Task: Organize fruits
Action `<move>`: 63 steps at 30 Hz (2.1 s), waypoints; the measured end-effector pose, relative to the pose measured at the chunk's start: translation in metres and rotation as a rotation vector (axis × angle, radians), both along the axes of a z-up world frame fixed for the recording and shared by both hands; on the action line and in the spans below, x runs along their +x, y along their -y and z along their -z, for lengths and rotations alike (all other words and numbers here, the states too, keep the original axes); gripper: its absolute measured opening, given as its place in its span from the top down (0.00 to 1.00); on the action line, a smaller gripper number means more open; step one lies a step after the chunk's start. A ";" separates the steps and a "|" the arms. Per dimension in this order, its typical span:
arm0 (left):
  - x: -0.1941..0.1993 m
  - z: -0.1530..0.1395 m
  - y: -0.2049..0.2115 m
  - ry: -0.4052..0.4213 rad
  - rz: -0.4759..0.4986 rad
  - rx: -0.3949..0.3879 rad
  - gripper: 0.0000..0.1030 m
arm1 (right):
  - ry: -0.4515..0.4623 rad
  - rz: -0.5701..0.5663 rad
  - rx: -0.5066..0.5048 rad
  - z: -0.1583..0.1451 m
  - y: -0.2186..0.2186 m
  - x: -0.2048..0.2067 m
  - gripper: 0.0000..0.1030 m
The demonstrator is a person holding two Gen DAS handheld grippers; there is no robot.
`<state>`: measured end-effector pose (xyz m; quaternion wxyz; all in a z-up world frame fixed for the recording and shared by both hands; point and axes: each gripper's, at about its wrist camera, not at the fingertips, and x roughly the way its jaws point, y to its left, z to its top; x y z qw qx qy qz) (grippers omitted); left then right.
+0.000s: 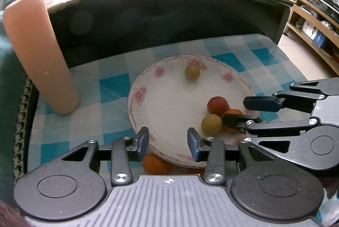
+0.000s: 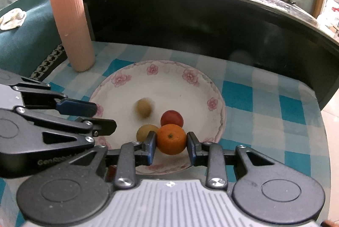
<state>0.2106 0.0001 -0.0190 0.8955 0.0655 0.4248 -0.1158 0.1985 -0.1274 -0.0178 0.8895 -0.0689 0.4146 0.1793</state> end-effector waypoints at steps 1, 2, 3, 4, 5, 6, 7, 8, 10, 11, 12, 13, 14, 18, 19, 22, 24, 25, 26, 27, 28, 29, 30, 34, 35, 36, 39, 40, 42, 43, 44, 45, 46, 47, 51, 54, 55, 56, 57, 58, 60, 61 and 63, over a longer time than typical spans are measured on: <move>-0.001 -0.001 0.000 0.005 0.001 0.002 0.51 | 0.004 0.001 -0.002 -0.001 0.000 0.000 0.54; -0.001 -0.002 0.000 0.009 0.002 0.003 0.51 | 0.008 0.001 -0.006 -0.001 0.000 -0.001 0.54; -0.001 -0.004 0.000 0.012 0.003 0.002 0.50 | 0.014 0.000 -0.012 -0.002 -0.001 -0.002 0.53; -0.002 -0.005 -0.001 0.017 0.003 0.000 0.49 | 0.020 0.000 -0.019 -0.003 -0.001 -0.002 0.53; -0.003 -0.007 -0.001 0.020 0.004 -0.002 0.48 | 0.027 0.001 -0.030 -0.004 -0.002 -0.003 0.52; -0.004 -0.008 -0.002 0.023 0.007 -0.004 0.47 | 0.033 0.002 -0.037 -0.004 -0.003 -0.004 0.52; -0.004 -0.009 -0.002 0.026 0.010 -0.004 0.46 | 0.038 0.003 -0.041 -0.005 -0.003 -0.005 0.51; -0.006 -0.011 -0.002 0.031 0.015 -0.003 0.45 | 0.042 0.004 -0.044 -0.006 -0.004 -0.006 0.51; -0.010 -0.014 -0.002 0.040 0.026 0.002 0.43 | 0.049 0.009 -0.047 -0.008 -0.004 -0.007 0.51; -0.012 -0.015 -0.002 0.043 0.033 0.005 0.43 | 0.050 0.014 -0.051 -0.010 -0.004 -0.008 0.51; -0.014 -0.016 -0.002 0.046 0.042 0.009 0.42 | 0.051 0.018 -0.055 -0.011 -0.004 -0.009 0.51; -0.017 -0.017 -0.002 0.049 0.049 0.014 0.41 | 0.051 0.023 -0.059 -0.012 -0.005 -0.011 0.50; -0.020 -0.018 -0.003 0.051 0.058 0.019 0.41 | 0.049 0.027 -0.064 -0.013 -0.005 -0.012 0.50; -0.031 -0.019 -0.004 0.045 0.095 0.028 0.39 | 0.024 0.049 -0.087 -0.021 -0.009 -0.024 0.46; -0.034 -0.018 -0.005 0.041 0.102 0.033 0.39 | 0.010 0.052 -0.090 -0.022 -0.010 -0.029 0.44; -0.041 -0.016 -0.008 0.028 0.115 0.047 0.39 | -0.019 0.042 -0.103 -0.024 -0.013 -0.043 0.40; -0.045 -0.015 -0.011 0.020 0.123 0.049 0.38 | -0.034 0.033 -0.125 -0.022 -0.015 -0.051 0.38; -0.047 -0.014 -0.012 0.014 0.128 0.052 0.38 | -0.043 0.031 -0.132 -0.021 -0.016 -0.054 0.38; -0.048 -0.013 -0.012 0.009 0.132 0.054 0.38 | -0.054 0.028 -0.138 -0.020 -0.016 -0.057 0.38; -0.049 -0.011 -0.013 0.004 0.135 0.058 0.38 | -0.063 0.024 -0.140 -0.019 -0.016 -0.058 0.38; -0.049 -0.009 -0.014 0.000 0.136 0.061 0.38 | -0.070 0.018 -0.143 -0.019 -0.017 -0.060 0.38; -0.050 -0.009 -0.015 -0.003 0.136 0.063 0.38 | -0.074 0.012 -0.149 -0.018 -0.018 -0.062 0.38; -0.051 -0.008 -0.017 -0.007 0.136 0.063 0.38 | -0.076 0.002 -0.154 -0.018 -0.019 -0.065 0.37; -0.052 -0.007 -0.021 -0.016 0.129 0.065 0.37 | -0.097 -0.036 -0.148 -0.015 -0.026 -0.073 0.37; -0.052 -0.007 -0.021 -0.017 0.131 0.064 0.37 | -0.105 -0.048 -0.148 -0.014 -0.028 -0.075 0.37; -0.053 -0.006 -0.020 -0.018 0.134 0.066 0.36 | -0.113 -0.059 -0.147 -0.013 -0.030 -0.077 0.37; -0.053 -0.003 -0.019 -0.028 0.145 0.074 0.35 | -0.140 -0.087 -0.145 -0.007 -0.034 -0.082 0.37; -0.054 -0.001 -0.019 -0.033 0.148 0.076 0.35 | -0.148 -0.092 -0.145 -0.006 -0.035 -0.082 0.37; -0.054 0.002 -0.017 -0.041 0.155 0.080 0.35 | -0.166 -0.102 -0.141 -0.004 -0.036 -0.083 0.37; -0.055 0.003 -0.017 -0.043 0.158 0.083 0.35 | -0.173 -0.107 -0.137 -0.003 -0.036 -0.084 0.37; -0.055 0.004 -0.016 -0.045 0.161 0.085 0.35 | -0.179 -0.111 -0.138 -0.002 -0.036 -0.084 0.37; -0.055 0.005 -0.015 -0.048 0.164 0.088 0.35 | -0.185 -0.113 -0.141 -0.001 -0.036 -0.084 0.37; -0.056 0.005 -0.015 -0.049 0.166 0.089 0.35 | -0.192 -0.113 -0.144 0.001 -0.036 -0.084 0.37; -0.056 0.006 -0.015 -0.051 0.167 0.091 0.35 | -0.205 -0.116 -0.145 0.003 -0.036 -0.084 0.37; -0.057 0.007 -0.013 -0.054 0.173 0.092 0.35 | -0.254 -0.124 -0.142 0.010 -0.035 -0.084 0.37; -0.057 0.007 -0.014 -0.054 0.177 0.092 0.35 | -0.262 -0.129 -0.147 0.012 -0.036 -0.085 0.36; -0.057 0.007 -0.014 -0.054 0.177 0.093 0.35 | -0.263 -0.130 -0.146 0.012 -0.037 -0.086 0.36; -0.057 0.007 -0.014 -0.055 0.178 0.093 0.35 | -0.263 -0.132 -0.146 0.012 -0.037 -0.086 0.36; -0.057 0.008 -0.014 -0.056 0.178 0.094 0.35 | -0.262 -0.134 -0.146 0.011 -0.038 -0.086 0.36; -0.057 0.008 -0.013 -0.058 0.178 0.094 0.35 | -0.262 -0.136 -0.146 0.012 -0.038 -0.087 0.36; -0.057 0.009 -0.013 -0.059 0.180 0.096 0.35 | -0.264 -0.138 -0.147 0.013 -0.040 -0.086 0.36; -0.057 0.009 -0.012 -0.060 0.180 0.096 0.35 | -0.267 -0.138 -0.148 0.013 -0.040 -0.086 0.36; -0.057 0.009 -0.012 -0.061 0.183 0.096 0.35 | -0.271 -0.137 -0.149 0.014 -0.039 -0.085 0.36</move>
